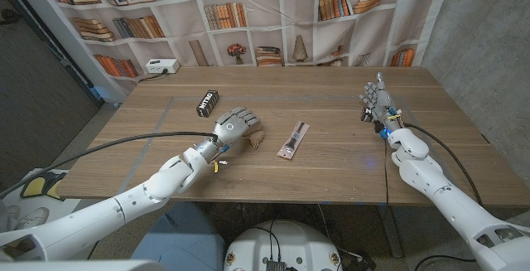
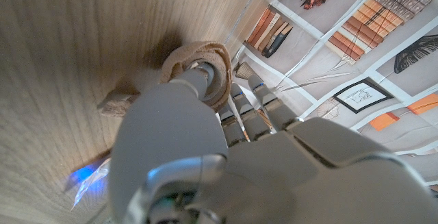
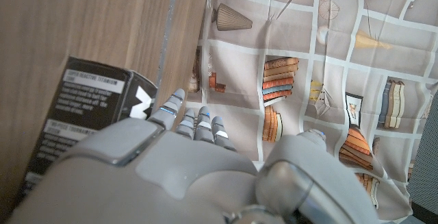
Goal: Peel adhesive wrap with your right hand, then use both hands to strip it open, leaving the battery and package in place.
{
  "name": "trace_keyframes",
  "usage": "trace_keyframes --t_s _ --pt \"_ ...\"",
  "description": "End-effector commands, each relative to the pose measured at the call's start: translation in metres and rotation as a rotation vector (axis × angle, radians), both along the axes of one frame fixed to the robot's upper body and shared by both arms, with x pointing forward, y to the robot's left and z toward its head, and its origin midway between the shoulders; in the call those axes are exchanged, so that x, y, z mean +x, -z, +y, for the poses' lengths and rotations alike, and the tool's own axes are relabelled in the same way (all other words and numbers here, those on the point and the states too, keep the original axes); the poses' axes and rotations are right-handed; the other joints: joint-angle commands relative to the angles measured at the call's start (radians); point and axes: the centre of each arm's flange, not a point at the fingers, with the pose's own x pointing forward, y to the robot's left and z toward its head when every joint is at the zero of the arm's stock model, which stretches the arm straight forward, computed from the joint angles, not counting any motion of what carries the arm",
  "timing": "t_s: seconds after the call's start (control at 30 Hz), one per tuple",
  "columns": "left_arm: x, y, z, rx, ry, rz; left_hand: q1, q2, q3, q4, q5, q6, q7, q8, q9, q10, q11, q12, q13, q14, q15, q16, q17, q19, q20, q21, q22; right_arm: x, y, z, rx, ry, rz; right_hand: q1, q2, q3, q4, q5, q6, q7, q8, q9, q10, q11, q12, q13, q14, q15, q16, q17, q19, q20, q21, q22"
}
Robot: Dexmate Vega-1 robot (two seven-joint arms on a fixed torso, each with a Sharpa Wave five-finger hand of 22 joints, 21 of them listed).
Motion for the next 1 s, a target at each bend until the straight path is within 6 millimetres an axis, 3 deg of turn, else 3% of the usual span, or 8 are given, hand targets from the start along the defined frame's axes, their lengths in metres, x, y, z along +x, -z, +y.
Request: trace_keyframes --t_s 0.03,0.17,0.27,0.37,0.63,0.83,1.0 --pt "0.0031 -0.001 -0.0052 0.007 0.007 0.012 -0.008 -0.012 0.005 -0.003 -0.004 0.012 -0.003 0.01 0.005 0.01 0.0 0.004 0.006 0.033 -0.023 0.007 0.005 0.012 0.002 0.009 0.002 -0.0043 0.0029 -0.0062 0.006 0.006 -0.003 -0.004 0.008 0.003 0.001 -0.001 0.0 -0.007 0.004 0.003 -0.001 -0.003 0.005 0.004 -0.005 -0.009 0.008 0.005 -0.003 0.001 0.005 0.005" --pt "0.0041 -0.001 -0.0059 0.005 0.009 0.014 -0.014 -0.023 0.0 -0.007 -0.005 0.014 -0.009 0.011 0.005 0.01 0.001 0.004 0.009 0.038 -0.025 0.007 0.005 0.013 0.007 0.009 0.003 -0.005 0.0034 -0.0072 0.008 0.009 -0.002 -0.004 0.007 0.002 0.001 -0.001 0.001 -0.01 0.004 0.003 0.0 -0.005 0.005 0.004 -0.005 -0.01 0.008 0.005 -0.003 0.001 0.005 0.005" --pt "0.0046 -0.0009 -0.0062 0.004 0.01 0.014 0.001 -0.025 0.002 -0.027 -0.004 0.018 -0.009 0.013 0.005 0.013 -0.004 0.004 0.012 0.037 -0.027 0.007 0.007 0.012 0.009 0.009 0.004 -0.0052 0.0035 -0.0078 0.009 0.011 -0.002 -0.004 0.007 0.003 0.001 -0.001 0.002 -0.011 0.004 0.003 0.0 -0.005 0.005 0.004 -0.003 -0.012 0.009 0.005 -0.003 0.001 0.005 0.005" --pt "0.0048 -0.0004 -0.0062 0.005 0.011 0.016 0.002 -0.017 -0.003 -0.033 -0.006 0.041 -0.01 0.022 0.005 0.039 -0.01 0.013 0.019 0.086 -0.041 0.032 0.017 0.028 0.012 0.017 0.006 -0.0054 0.0033 -0.0079 0.01 0.012 -0.003 -0.004 0.008 0.004 0.0 -0.001 0.002 -0.012 0.004 0.003 0.001 -0.007 0.006 0.004 -0.003 -0.013 0.009 0.005 -0.003 0.001 0.005 0.005" --pt "0.0032 0.0007 -0.0026 -0.001 0.009 0.023 -0.008 -0.025 -0.014 -0.038 -0.01 0.081 -0.012 0.038 0.004 0.077 -0.021 0.027 0.029 0.116 -0.042 0.044 0.021 0.04 0.02 0.025 0.01 -0.0038 0.0028 -0.0044 0.008 0.007 -0.002 -0.004 0.008 0.004 0.0 -0.001 0.003 -0.014 0.004 0.003 0.002 -0.009 0.006 0.004 -0.003 -0.014 0.009 0.005 -0.003 0.001 0.005 0.005" --pt "0.0022 0.0015 -0.0011 -0.007 0.01 0.025 0.014 -0.008 -0.026 -0.056 -0.017 0.167 -0.009 0.071 0.002 0.173 -0.034 0.062 0.058 0.269 -0.061 0.123 0.054 0.075 0.02 0.053 0.021 -0.003 0.0008 -0.0028 0.006 0.006 -0.004 -0.004 0.008 0.004 0.0 -0.001 0.003 -0.015 0.004 0.003 0.002 -0.009 0.006 0.004 -0.003 -0.014 0.009 0.005 -0.003 0.001 0.005 0.005" --pt "0.0018 0.002 0.0004 -0.017 0.015 0.024 0.041 -0.008 -0.058 -0.059 -0.028 0.246 0.005 0.103 0.005 0.26 -0.054 0.102 0.1 0.383 -0.062 0.201 0.11 0.093 0.021 0.088 0.038 -0.003 -0.0013 -0.0023 0.004 0.005 -0.008 -0.004 0.009 0.005 0.0 -0.001 0.003 -0.015 0.004 0.003 0.002 -0.01 0.005 0.004 -0.002 -0.014 0.009 0.005 -0.003 0.001 0.005 0.005"
